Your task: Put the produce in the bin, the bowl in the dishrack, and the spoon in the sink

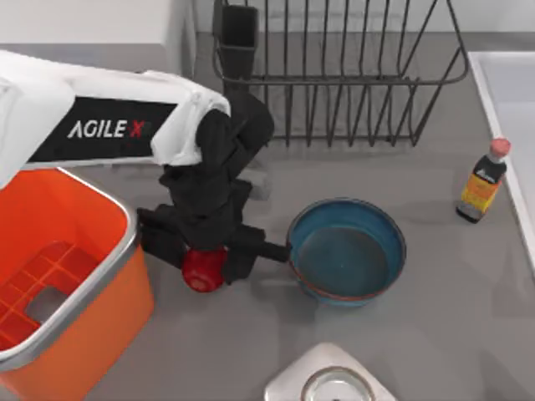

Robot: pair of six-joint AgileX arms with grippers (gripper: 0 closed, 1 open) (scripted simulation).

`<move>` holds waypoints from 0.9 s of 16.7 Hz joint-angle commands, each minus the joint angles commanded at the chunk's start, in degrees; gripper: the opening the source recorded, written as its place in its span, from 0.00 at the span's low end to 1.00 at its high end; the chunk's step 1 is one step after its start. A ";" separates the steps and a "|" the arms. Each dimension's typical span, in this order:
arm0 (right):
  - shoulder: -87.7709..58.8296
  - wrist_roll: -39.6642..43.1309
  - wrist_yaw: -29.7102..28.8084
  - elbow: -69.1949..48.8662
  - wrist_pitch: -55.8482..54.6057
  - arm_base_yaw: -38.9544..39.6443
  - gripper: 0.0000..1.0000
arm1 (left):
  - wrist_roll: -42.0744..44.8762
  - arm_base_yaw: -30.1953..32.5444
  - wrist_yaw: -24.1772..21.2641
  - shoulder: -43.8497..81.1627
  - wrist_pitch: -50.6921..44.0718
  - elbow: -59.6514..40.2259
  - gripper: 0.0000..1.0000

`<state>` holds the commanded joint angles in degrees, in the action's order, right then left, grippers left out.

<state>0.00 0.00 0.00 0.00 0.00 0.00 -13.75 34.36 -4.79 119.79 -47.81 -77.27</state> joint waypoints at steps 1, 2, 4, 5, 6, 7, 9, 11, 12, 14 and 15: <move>0.00 0.00 0.00 0.00 0.00 0.00 1.00 | 0.99 -0.48 1.87 -1.11 -0.73 -0.01 0.00; 0.00 0.00 0.00 0.00 0.00 0.00 1.00 | 0.98 -0.47 1.83 -1.10 -0.91 -0.16 0.00; 0.00 0.00 0.00 0.00 0.00 0.00 1.00 | 0.93 -0.38 1.82 -1.64 -3.05 -2.04 0.00; 0.00 0.00 0.00 0.00 0.00 0.00 1.00 | 0.90 -0.34 1.88 -2.23 -5.03 -3.50 0.00; 0.00 0.00 0.00 0.00 0.00 0.00 1.00 | 0.87 -0.32 1.90 -2.94 -7.60 -5.16 0.00; 0.00 0.00 0.00 0.00 0.00 0.00 1.00 | 0.84 -0.30 1.90 -3.72 -10.62 -6.91 0.00; 0.00 0.00 0.00 0.00 0.00 0.00 1.00 | 0.78 -0.27 1.91 -5.40 -16.49 -10.47 0.00; 0.00 0.00 0.00 0.00 0.00 0.00 1.00 | 0.76 -0.29 1.92 -6.88 -20.21 -13.22 0.00; 0.00 0.00 0.00 0.00 0.00 0.00 1.00 | 0.75 -0.32 1.92 -7.41 -21.16 -13.99 0.00; 0.00 0.00 0.00 0.00 0.00 0.00 1.00 | 0.75 -0.34 1.92 -7.64 -21.47 -14.24 0.00; 0.00 0.00 0.00 0.00 0.00 0.00 1.00 | 0.75 -0.34 1.92 -7.64 -21.47 -14.24 0.00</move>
<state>0.00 0.00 0.00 0.00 0.00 0.00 -13.00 34.02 -2.88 112.15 -69.29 -91.52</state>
